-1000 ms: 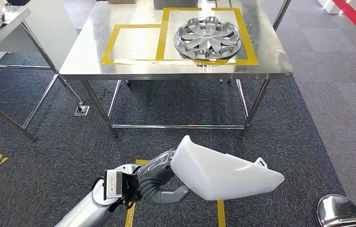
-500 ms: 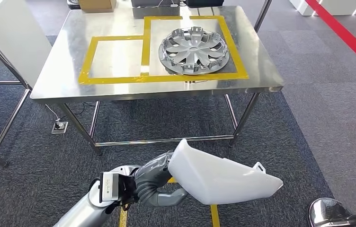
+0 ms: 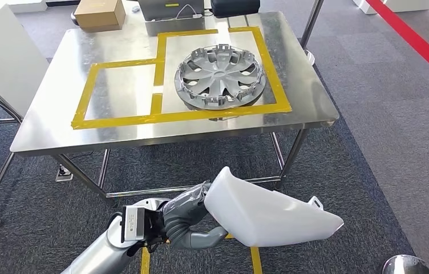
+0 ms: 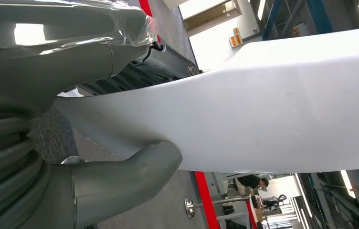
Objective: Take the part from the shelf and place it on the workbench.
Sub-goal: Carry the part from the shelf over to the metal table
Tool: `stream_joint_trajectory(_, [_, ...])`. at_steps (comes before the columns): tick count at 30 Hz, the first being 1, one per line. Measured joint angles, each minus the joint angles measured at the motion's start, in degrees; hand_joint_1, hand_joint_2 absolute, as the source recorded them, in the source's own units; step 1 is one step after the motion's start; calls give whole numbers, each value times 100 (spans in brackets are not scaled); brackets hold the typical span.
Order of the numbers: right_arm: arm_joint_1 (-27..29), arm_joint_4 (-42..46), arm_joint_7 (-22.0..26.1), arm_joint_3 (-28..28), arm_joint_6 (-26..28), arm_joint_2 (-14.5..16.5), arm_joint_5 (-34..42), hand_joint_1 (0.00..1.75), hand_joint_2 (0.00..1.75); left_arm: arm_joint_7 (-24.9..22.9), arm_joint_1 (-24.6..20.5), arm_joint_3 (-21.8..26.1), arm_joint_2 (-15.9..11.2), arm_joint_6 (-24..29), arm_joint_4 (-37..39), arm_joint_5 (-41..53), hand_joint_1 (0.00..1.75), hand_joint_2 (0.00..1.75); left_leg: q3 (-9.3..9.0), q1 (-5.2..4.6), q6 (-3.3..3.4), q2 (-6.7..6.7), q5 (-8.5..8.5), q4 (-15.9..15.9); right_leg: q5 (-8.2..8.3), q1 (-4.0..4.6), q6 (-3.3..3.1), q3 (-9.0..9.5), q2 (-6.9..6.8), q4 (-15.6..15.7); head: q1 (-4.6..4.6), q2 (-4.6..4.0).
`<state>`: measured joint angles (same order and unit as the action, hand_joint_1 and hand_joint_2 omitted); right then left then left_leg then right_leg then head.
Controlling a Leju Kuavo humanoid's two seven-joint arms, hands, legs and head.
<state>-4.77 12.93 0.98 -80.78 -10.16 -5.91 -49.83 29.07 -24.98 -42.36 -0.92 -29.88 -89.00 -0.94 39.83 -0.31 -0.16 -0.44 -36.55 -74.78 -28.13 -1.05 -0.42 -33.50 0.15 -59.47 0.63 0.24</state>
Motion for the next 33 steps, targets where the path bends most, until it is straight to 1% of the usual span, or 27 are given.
stream_joint_trajectory(1, [5, -1, -1, 0, 0, 1, 0, 0, 0, -6, 3, -3, -4, 4, 0, -1, 175, 175, 123, -3, 4, 1, -152, 47, -83, 4, 0, 102, 10, 1, -1, 0])
stream_joint_trajectory(2, [9, -1, -1, 0, 0, 1, 0, 0, 0, -10, 4, -4, -10, 9, 0, -2, 175, 175, 175, -8, 23, 1, -167, 224, -166, 11, 1, 211, 20, 2, -1, 0])
stream_joint_trajectory(3, [11, -1, -2, 0, 0, 1, 0, 0, 0, -15, 6, -5, -15, 16, -1, -2, 175, 175, 168, -20, 61, 0, -4, 509, -249, 23, 3, 320, 28, 6, 0, 0])
stream_joint_trajectory(5, [6, -8, -8, 1, -1, 23, -2, 0, 0, -20, 10, -5, -29, 33, 0, -6, 175, 175, 84, -81, 206, -20, 752, 1174, -404, 33, 23, 479, 48, 22, -17, 0])
stream_joint_trajectory(6, [-1, -11, -11, 2, -2, 34, -3, 0, 0, -25, 11, -5, -34, 40, -2, -4, 175, 175, 20, -114, 258, -30, 1055, 1397, -468, 33, 49, 532, 56, 51, -25, 0])
stream_joint_trajectory(7, [-6, -15, -16, 2, -3, 41, -6, 0, 0, -30, 12, -4, -34, 44, -8, -6, 175, 175, -31, -141, 297, -44, 1239, 1541, -497, 28, 80, 594, 65, 75, -29, 0])
stream_joint_trajectory(9, [-20, -17, -21, 3, -7, 39, -10, 0, 0, -36, 0, -4, -22, 48, -27, -5, 175, 175, -194, -138, 319, -48, 1200, 1659, -457, 25, 157, 683, 62, 76, -18, 0])
stream_joint_trajectory(10, [-28, -19, -21, 3, -8, 38, -11, 0, 0, -34, -4, -4, -14, 49, -37, -9, 175, 175, -286, -123, 340, -47, 1173, 1721, -386, 24, 186, 671, 58, -43, -19, 0])
stream_joint_trajectory(12, [-49, -21, -17, 4, -11, 24, -11, 0, 0, -36, -9, -9, -2, 54, -47, -11, 175, 175, -491, -83, 368, -33, 1091, 1784, -290, 21, 235, 345, 49, -605, -32, 0])
stream_joint_trajectory(13, [-52, -21, -15, 4, -12, 11, -11, 0, 0, -37, -5, -10, 1, 59, -47, -12, 175, 175, -573, -74, 377, -27, 1023, 1793, -341, 18, 255, 98, 47, -961, -39, 0])
stream_joint_trajectory(15, [-30, -21, -15, 4, -13, -11, -11, 0, 0, -39, 11, -14, 6, 75, -46, -10, 175, 175, -738, -51, 377, -35, 869, 1795, -724, 10, 310, -383, 45, -1432, -39, 0])
stream_joint_trajectory(16, [-17, -21, -15, 4, -12, -15, -11, 0, 0, -39, 18, -14, 6, 86, -46, -9, 175, 175, -837, -37, 366, -42, 783, 1795, -944, 5, 345, -539, 43, -1459, -40, 0])
stream_joint_trajectory(17, [-7, -21, -15, 4, -12, -17, -11, 0, 0, -39, 21, -15, 7, 97, -45, -8, 175, 175, -950, -20, 348, -49, 693, 1795, -1053, -5, 379, -621, 40, -1335, -40, 0])
stream_joint_trajectory(18, [0, -21, -15, 4, -11, -21, -11, 0, 0, -39, 23, -15, 6, 107, -45, -8, 175, 175, -1073, -1, 324, -53, 594, 1795, -977, -21, 409, -646, 34, -1079, -42, 0])
stream_joint_trajectory(19, [10, -21, -15, 4, -11, -24, -11, 0, 0, -39, 27, -16, 5, 116, -42, -6, 175, 175, -1175, 12, 291, -53, 491, 1795, -662, -46, 433, -634, 19, -731, -46, 0])
stream_joint_trajectory(20, [21, -22, -15, 4, -11, -21, -11, 0, 0, -38, 33, -18, 4, 126, -34, -3, 175, 175, -1285, 18, 256, -57, 382, 1779, -243, -64, 432, -610, -17, -409, -53, 0])
stream_joint_trajectory(21, [27, -23, -16, 4, -9, -24, -11, 0, 0, -38, 39, -16, 2, 136, -26, 0, 175, 175, -1359, 15, 214, -61, 279, 1774, 115, -69, 400, -574, -45, -189, -59, 0])
stream_joint_trajectory(22, [32, -26, -20, 4, -8, -21, -11, 0, 0, -39, 42, -15, 3, 144, -20, 6, 175, 175, -1425, 9, 172, -63, 198, 1777, 359, -65, 351, -545, -66, -74, -53, 0])
stream_joint_trajectory(23, [27, -28, -23, 4, -7, -19, -12, 0, 0, -36, 38, -13, 8, 150, -21, 9, 175, 175, -1490, 6, 135, -64, 161, 1766, 406, -50, 284, -514, -77, -62, -49, 0])
stream_joint_trajectory(24, [14, -28, -26, 4, -5, -21, -13, 0, 0, -34, 26, -9, 14, 155, -32, 11, 175, 175, -1488, 6, 102, -61, 172, 1719, 360, -49, 222, -461, -60, -74, -37, 0])
stream_joint_trajectory(25, [5, -29, -27, 4, -4, -25, -13, 0, 0, -29, 15, -8, 19, 157, -42, 10, 175, 175, -1436, 10, 74, -47, 245, 1572, 322, -56, 176, -405, -50, -61, -24, 0])
stream_joint_trajectory(27, [-10, -28, -28, 4, 1, -41, -10, 0, 0, -18, 0, -6, 19, 162, -54, -4, 175, 175, -1063, 20, 25, -18, 389, 972, 226, -76, 103, -257, -38, -25, -3, 0])
stream_joint_trajectory(28, [-9, -28, -32, 4, 5, -49, -9, 0, 0, -14, 4, -5, 15, 166, -52, -9, 175, 175, -787, 28, 2, -3, 357, 610, 165, -76, 78, -186, -37, -8, 5, 0])
stream_joint_trajectory(30, [-2, -29, -41, 4, 14, -52, -6, 0, 0, -13, 21, -5, 9, 178, -49, -16, 175, 175, -257, 38, -27, 5, -6, 105, 44, -75, 60, -45, -30, 4, 12, 0])
stream_joint_trajectory(31, [3, -29, -43, 4, 16, -51, -5, 0, 0, -12, 31, -5, 6, 193, -48, -18, 175, 175, -71, 39, -32, 7, -200, 41, -20, -73, 60, 35, -24, 4, 13, 0])
stream_joint_trajectory(32, [6, -29, -44, 4, 17, -51, -4, 0, 0, -12, 42, -4, 3, 211, -48, -22, 175, 175, 35, 38, -26, 9, -284, 124, -85, -69, 61, 124, -15, 4, 15, 0])
stream_joint_trajectory(33, [7, -29, -43, 4, 17, -50, -5, 0, 0, -7, 53, -1, -1, 234, -48, -28, 175, 175, 70, 34, -8, 9, -201, 344, -153, -63, 64, 215, -7, 4, 14, 0])
